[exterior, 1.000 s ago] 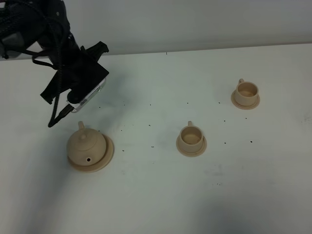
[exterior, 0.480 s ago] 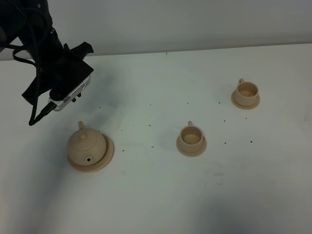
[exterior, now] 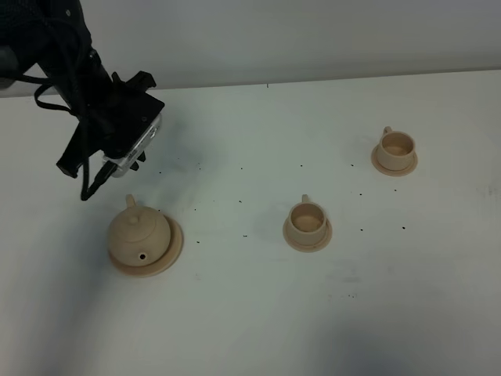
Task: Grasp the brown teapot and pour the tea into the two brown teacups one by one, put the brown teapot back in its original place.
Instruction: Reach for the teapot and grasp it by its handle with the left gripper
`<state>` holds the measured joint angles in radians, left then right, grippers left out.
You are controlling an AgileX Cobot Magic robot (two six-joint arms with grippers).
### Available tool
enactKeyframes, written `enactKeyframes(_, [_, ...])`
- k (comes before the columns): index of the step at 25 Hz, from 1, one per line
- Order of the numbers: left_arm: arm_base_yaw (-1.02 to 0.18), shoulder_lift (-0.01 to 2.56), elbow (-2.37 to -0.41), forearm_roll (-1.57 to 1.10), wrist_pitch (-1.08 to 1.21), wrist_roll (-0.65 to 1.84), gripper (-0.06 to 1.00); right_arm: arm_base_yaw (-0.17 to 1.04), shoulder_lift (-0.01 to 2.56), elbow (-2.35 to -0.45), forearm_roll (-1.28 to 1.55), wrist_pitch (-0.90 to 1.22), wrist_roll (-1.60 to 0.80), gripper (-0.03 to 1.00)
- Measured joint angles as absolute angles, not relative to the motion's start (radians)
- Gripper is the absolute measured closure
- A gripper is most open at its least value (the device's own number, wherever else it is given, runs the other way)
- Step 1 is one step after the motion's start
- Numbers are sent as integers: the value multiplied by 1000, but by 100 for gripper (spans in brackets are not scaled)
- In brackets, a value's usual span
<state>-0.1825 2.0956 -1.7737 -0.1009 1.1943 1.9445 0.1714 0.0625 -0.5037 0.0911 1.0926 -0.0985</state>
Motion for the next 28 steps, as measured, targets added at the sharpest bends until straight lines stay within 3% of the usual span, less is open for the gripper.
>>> enactKeyframes(13, [-187,2199,-1773,-104,1167,1688,80,171,62,-504,91,1093,-98,74])
enactKeyframes(28, [-189,2198,-1702,-56,1137,1611,80,171,62,-504,91,1093,-98,73])
